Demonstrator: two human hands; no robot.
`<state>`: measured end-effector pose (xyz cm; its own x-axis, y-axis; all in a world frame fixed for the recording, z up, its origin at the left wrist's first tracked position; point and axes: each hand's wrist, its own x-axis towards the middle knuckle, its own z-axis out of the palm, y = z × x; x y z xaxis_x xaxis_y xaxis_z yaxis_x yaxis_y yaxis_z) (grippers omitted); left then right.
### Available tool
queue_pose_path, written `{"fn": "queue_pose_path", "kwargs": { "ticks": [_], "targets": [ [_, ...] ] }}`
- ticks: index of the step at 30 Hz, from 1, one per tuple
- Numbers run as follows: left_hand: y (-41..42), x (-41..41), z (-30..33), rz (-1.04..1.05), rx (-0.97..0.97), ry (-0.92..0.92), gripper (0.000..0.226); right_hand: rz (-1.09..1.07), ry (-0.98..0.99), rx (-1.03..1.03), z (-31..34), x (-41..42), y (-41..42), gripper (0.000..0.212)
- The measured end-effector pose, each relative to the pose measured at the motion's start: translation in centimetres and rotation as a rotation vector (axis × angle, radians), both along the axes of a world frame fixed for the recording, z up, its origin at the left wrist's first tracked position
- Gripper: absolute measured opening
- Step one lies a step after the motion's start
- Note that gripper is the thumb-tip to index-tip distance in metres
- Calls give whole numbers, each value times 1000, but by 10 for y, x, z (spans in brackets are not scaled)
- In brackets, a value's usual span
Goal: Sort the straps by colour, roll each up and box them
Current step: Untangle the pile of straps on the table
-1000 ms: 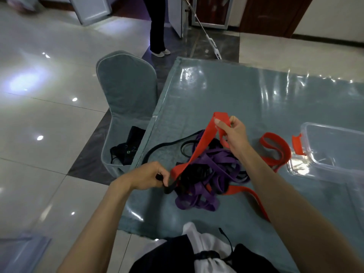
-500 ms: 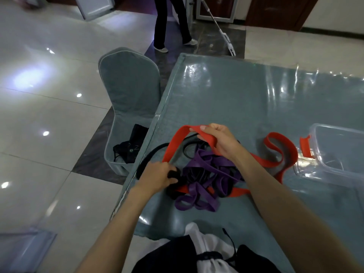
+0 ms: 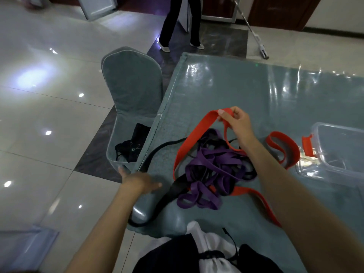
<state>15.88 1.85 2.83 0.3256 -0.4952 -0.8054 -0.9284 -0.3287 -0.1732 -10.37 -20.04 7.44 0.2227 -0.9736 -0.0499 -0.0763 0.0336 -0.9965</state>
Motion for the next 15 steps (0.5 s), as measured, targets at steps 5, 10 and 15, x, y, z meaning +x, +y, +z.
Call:
{"fn": "queue_pose_path", "kwargs": {
  "ticks": [5,10,15],
  "targets": [
    [-33,-34,-23,342,-588,605,56,132,81,-104,8,-15,11,28],
    [-56,-58,-40,467,-635,724,35,25,319,-263,15,-25,12,34],
    [-75,-57,-12,1018,-862,1067,31,-20,684,-92,-10,-61,21,78]
  ]
}}
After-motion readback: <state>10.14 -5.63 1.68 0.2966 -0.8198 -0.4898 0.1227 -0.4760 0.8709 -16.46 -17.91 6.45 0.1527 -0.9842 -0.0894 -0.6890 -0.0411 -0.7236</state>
